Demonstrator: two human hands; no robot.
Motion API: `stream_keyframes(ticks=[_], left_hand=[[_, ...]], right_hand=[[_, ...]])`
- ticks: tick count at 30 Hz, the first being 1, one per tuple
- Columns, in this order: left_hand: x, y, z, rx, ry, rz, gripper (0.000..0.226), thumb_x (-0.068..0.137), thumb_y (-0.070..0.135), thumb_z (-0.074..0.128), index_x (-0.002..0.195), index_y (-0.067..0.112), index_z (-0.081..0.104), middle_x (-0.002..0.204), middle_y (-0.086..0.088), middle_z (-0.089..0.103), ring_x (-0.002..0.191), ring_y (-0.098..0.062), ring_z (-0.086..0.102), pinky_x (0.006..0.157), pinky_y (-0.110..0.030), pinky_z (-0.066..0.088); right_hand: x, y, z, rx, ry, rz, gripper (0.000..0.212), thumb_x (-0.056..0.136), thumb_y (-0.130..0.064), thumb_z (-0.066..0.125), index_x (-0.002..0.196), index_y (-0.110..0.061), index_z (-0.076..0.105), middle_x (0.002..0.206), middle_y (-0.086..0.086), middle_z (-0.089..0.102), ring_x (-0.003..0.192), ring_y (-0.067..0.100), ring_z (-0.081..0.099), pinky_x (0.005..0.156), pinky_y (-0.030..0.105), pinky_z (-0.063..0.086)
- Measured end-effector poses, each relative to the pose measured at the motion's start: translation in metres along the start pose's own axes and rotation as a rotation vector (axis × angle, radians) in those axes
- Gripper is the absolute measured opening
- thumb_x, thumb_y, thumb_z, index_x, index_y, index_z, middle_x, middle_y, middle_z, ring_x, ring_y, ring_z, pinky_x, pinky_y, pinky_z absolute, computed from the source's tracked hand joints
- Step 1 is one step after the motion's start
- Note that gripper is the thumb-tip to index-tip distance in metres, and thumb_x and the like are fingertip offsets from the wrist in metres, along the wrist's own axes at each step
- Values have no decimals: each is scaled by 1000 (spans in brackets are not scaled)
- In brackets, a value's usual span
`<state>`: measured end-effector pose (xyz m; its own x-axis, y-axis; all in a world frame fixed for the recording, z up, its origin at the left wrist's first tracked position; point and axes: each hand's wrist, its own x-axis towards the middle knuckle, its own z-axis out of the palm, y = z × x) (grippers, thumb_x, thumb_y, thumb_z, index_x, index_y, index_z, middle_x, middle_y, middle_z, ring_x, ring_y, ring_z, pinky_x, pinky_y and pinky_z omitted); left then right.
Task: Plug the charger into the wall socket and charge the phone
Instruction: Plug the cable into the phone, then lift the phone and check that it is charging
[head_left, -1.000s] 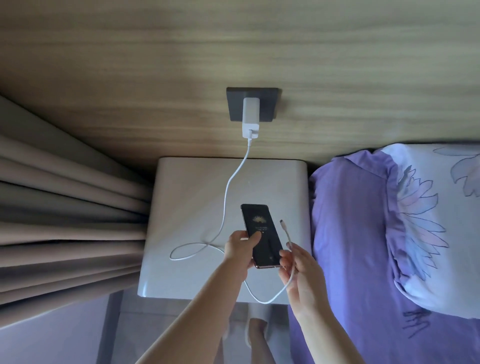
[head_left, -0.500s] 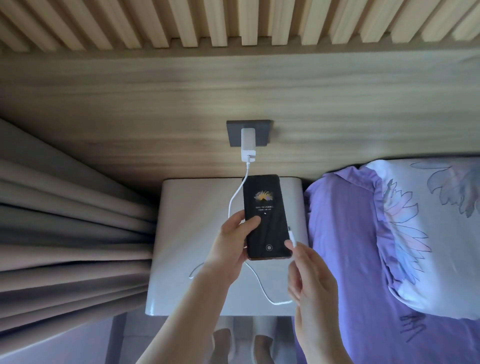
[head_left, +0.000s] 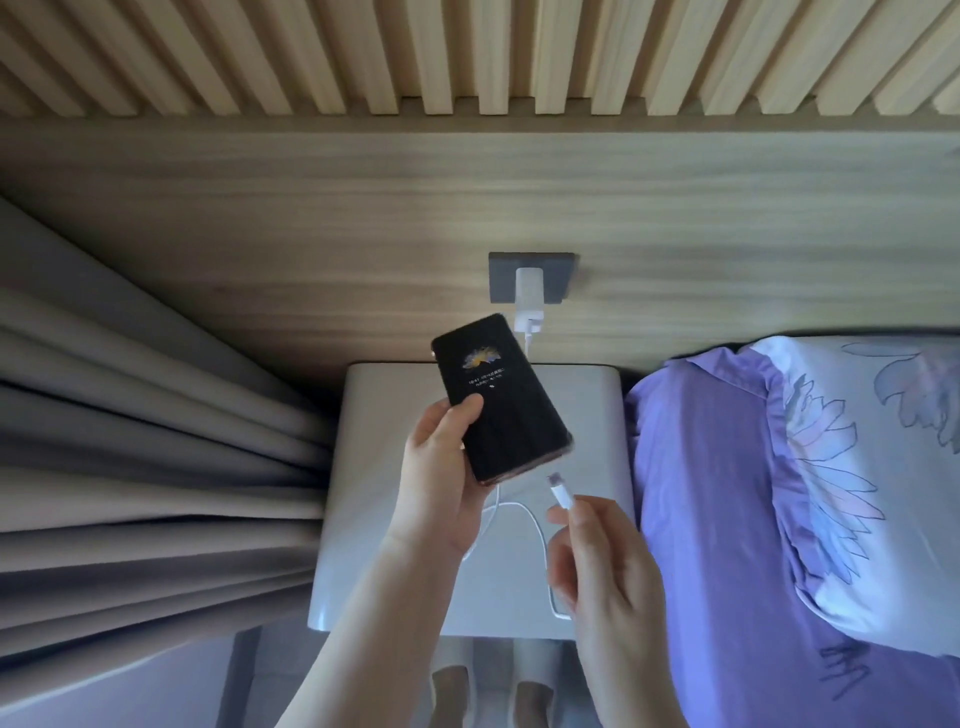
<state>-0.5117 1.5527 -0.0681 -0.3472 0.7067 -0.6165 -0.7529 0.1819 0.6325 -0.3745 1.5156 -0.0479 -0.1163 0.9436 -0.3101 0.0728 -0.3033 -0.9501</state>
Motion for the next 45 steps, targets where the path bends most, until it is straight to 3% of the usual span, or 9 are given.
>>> stream_keyframes(ticks=[3,10,23,28,36,38,41,43,45], left_hand=[[3,4,-11,-52,65,-29,10,93,9,52,90,4,61,81,-13,74,74,-26,72,61,-34,60],[4,1,-23,-112,115,-77,12,93,8,53,88,2,62,69,-10,75,59,-21,72,48,-27,56],[13,8,-41,42,133,55,7,94,12,53,94,10,60,75,-5,75,74,-23,73,52,-30,57],[14,5,-51,101,153,62,6,93,13,55,93,11,61,80,-6,71,75,-23,69,52,-30,56],[13,5,-58,163,95,66,13,93,11,54,96,8,66,76,-6,74,68,-21,71,49,-25,53],[9,9,-55,162,77,89,15,93,13,54,98,8,68,79,-6,73,71,-19,70,51,-25,53],[-2,16,-49,132,35,139,14,93,15,55,91,14,69,87,-8,72,83,-22,71,63,-32,57],[-12,24,-42,129,-9,163,20,93,17,55,79,22,68,85,-6,72,85,-23,71,68,-37,58],[-23,33,-31,137,-61,177,15,92,19,56,85,21,68,90,-7,72,86,-23,70,68,-36,58]], right_hand=[[0,4,11,-16,-53,73,29,98,-19,47,72,-21,59,44,0,50,40,5,40,40,13,33],[4,7,30,-123,-147,102,25,99,-20,43,77,-21,57,45,-3,53,42,5,45,44,16,35],[14,0,44,-217,-218,203,32,98,-21,42,69,-15,53,41,0,56,26,11,33,34,16,29],[16,6,47,-173,-240,293,31,98,-22,42,71,-11,53,42,0,58,26,12,36,34,17,31],[12,22,56,-156,-235,255,30,98,-23,43,72,-11,53,53,2,68,33,12,46,37,15,34],[9,18,54,-121,-255,237,26,96,-25,47,75,-15,58,61,2,71,41,12,56,40,17,38],[10,6,43,-121,-255,188,10,84,-41,55,88,-36,63,85,-12,74,74,5,70,56,17,52],[17,-7,36,-61,-232,140,24,80,-46,54,103,-46,57,105,-26,68,99,1,67,74,18,55],[23,-25,34,2,-230,85,34,83,-44,51,116,-50,52,121,-27,63,116,1,60,92,26,53]])
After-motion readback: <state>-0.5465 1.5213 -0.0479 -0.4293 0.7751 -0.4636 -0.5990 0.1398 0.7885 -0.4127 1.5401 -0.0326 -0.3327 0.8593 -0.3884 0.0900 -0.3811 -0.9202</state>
